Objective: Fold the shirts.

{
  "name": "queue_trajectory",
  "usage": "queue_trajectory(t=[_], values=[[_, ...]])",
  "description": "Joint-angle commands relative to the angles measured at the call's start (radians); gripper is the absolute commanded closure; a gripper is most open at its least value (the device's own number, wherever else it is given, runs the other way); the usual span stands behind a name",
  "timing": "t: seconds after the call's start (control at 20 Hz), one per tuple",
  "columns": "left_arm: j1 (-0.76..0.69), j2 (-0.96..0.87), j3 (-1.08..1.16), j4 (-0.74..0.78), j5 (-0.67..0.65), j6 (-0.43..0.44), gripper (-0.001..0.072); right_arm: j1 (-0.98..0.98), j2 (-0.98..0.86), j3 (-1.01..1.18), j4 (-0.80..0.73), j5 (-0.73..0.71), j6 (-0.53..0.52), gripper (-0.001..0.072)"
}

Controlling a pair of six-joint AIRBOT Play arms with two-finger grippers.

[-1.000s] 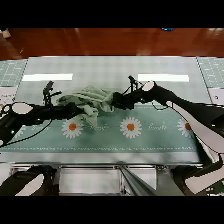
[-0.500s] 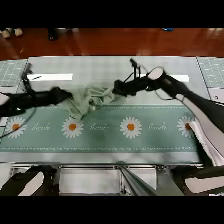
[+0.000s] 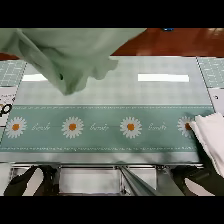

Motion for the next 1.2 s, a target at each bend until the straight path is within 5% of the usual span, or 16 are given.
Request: queue_trajectory(t=[0.0, 0.35, 0.55, 0.9, 1.15], values=[[0.025, 0.045, 0.161, 0.003, -0.051, -0.005, 0.0685, -0.002, 0.209, 0.059, -0.217, 0.101, 0.014, 0.0687], [-0.099, 0.169, 0.161, 0.161, -0.111, -0.008, 0.0685, -0.002, 0.423, 0.016, -0.346, 0.475, 0.04, 0.0687], [-0.238, 0.184, 0.079, 0.334, -0.182, -0.061, 0.0685, -0.002, 0.516, -0.232, -0.333, 0.581, 0.135, 0.0687], [-0.243, 0.063, -0.412, 0.306, -0.101, -0.068, 0.0685, -0.002, 0.535, -0.866, -0.331, 0.428, 0.258, 0.0687], [-0.243, -0.288, -0.473, 0.157, 0.027, 0.018, 0.0685, -0.003, 0.278, -0.982, -0.347, 0.187, 0.286, 0.0688]])
